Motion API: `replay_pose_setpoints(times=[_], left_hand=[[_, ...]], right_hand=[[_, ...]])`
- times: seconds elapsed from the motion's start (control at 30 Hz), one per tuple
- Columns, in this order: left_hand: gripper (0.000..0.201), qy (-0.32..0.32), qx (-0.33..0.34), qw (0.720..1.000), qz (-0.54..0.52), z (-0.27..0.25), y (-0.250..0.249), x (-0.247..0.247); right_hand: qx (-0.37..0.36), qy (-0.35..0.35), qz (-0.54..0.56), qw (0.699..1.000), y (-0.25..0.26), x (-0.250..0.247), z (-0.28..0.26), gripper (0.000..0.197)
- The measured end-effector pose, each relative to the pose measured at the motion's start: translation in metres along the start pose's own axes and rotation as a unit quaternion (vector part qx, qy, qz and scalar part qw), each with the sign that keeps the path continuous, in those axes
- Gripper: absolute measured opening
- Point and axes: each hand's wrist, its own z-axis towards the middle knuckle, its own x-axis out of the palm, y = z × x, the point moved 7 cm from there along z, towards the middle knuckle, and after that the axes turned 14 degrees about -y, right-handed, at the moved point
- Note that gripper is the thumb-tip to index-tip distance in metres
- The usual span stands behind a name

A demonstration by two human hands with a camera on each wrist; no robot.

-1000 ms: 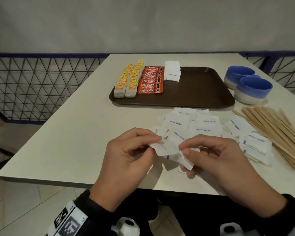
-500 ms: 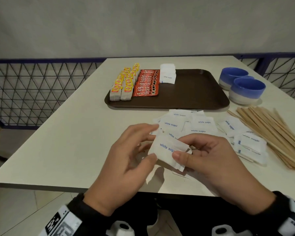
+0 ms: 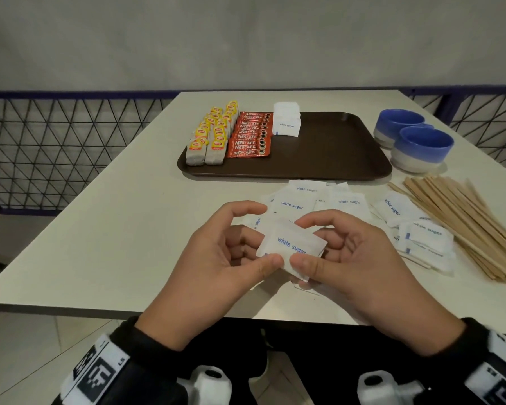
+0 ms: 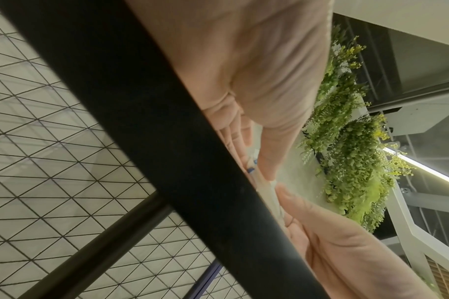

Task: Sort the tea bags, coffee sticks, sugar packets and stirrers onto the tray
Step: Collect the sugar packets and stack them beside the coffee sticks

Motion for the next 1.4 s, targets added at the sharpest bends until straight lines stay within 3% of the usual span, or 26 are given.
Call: replay_pose_setpoints(times=[0.5,1.4], left_hand=[[0.041,-0.004,-0.022,0.999,-0.035,0.0036,0.0061,-0.0032],[0.047,-0.016,-0.015,1.000,-0.018,0.0028,0.0027,-0.0044]], right_hand=[[-0.018,-0.039,0.038,0.998,0.0007,-0.0050,0.0008,0.031],[-0.032,-0.047,0.020,0.998,0.0040,-0.0067,-0.0021,0.027]])
